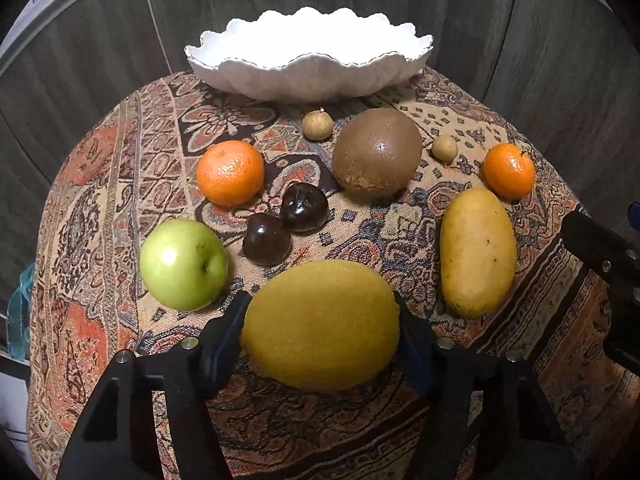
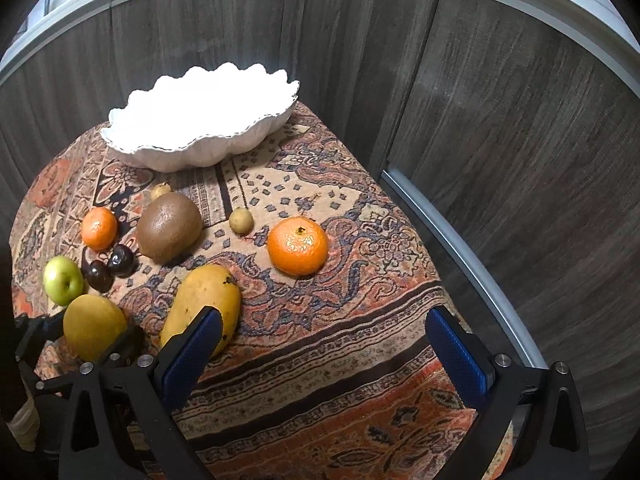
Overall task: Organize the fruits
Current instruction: 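Lower the left tool onto the large yellow lemon while the right tool approaches the mango, then close the left tool on the lemon while the right tool grasps the yellow mango, then carry lemon and mango into the white bowl and open both tools, then lift both tools out of the bowl and back toward the remaining fruits, then grasp the green apple with the left tool while the right tool grasps a mandarin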
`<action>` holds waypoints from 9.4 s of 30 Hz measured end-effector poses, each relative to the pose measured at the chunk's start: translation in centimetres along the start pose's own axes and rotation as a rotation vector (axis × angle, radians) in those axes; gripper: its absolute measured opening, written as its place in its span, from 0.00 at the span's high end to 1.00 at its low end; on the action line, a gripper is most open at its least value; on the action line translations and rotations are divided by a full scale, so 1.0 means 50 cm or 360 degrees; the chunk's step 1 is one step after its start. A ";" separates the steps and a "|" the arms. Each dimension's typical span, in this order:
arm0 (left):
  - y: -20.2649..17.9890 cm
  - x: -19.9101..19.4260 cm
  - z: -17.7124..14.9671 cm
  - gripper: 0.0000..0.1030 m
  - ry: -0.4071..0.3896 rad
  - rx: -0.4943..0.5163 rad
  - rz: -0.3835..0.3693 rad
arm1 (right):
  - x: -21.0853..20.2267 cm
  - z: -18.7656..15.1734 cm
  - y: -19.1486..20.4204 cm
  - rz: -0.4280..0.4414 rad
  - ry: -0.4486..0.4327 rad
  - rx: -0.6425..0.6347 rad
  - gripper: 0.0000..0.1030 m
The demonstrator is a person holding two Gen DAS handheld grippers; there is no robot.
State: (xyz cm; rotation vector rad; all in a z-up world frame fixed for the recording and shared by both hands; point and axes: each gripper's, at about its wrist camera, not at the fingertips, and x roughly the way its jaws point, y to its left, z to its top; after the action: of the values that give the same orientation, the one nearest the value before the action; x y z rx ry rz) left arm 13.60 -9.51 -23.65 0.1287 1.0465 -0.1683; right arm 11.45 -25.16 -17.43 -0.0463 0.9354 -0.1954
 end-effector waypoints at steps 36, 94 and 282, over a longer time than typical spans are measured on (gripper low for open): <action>0.174 -0.110 -0.033 0.37 -0.0185 -0.0242 0.0126 | 0.085 0.021 0.154 0.0061 0.0149 -0.0102 0.13; 0.159 -0.213 0.211 0.37 -0.0541 -0.0158 0.0096 | -0.036 0.231 0.094 0.0311 -0.0239 -0.0019 0.50; 0.160 0.028 0.016 0.40 -0.0176 -0.0069 0.0074 | 0.069 0.048 0.135 0.0017 -0.0111 -0.0019 0.08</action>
State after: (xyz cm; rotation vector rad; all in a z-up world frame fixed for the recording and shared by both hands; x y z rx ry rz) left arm 16.56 -1.91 -24.30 0.1034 0.9355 -0.1092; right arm 16.39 -19.29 -19.59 -0.0588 0.8674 -0.1770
